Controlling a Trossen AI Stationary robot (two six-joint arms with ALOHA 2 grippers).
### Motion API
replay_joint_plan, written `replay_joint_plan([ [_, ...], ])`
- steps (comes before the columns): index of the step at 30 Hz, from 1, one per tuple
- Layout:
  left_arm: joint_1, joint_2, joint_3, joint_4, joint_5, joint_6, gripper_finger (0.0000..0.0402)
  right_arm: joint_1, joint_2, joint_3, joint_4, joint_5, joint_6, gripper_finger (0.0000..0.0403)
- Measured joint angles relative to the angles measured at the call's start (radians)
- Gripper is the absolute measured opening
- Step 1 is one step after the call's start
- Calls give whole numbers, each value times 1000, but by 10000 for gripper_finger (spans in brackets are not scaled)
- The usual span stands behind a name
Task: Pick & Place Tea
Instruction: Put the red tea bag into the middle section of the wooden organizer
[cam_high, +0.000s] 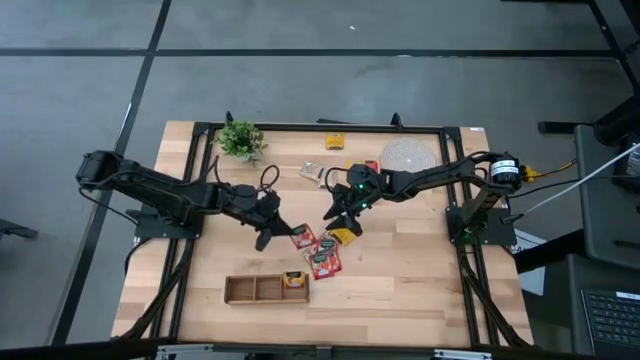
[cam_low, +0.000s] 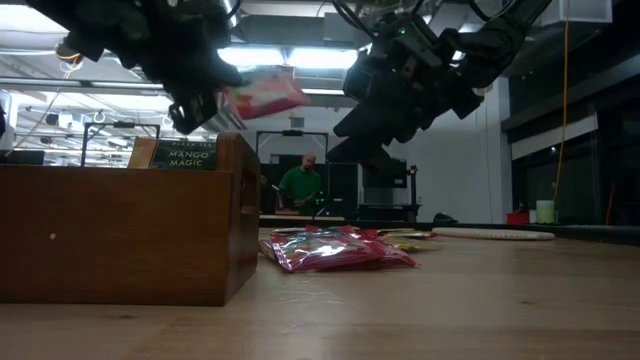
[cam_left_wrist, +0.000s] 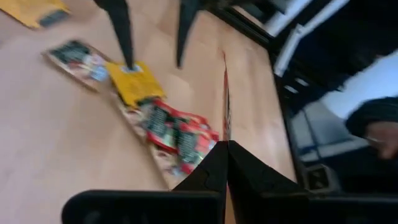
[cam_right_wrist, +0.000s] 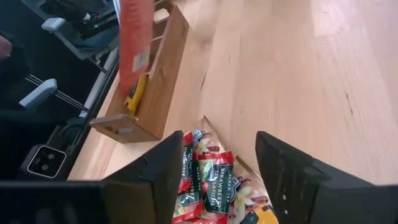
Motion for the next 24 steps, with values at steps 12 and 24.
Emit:
replay_joint_plan([
  [12,-224,-23,0,-5,63,-99,2,0,0,0,-26,18,-4,201],
  [24,-460,-23,0,-196,-168,-328,2,0,0,0,-25,48,-8,201],
])
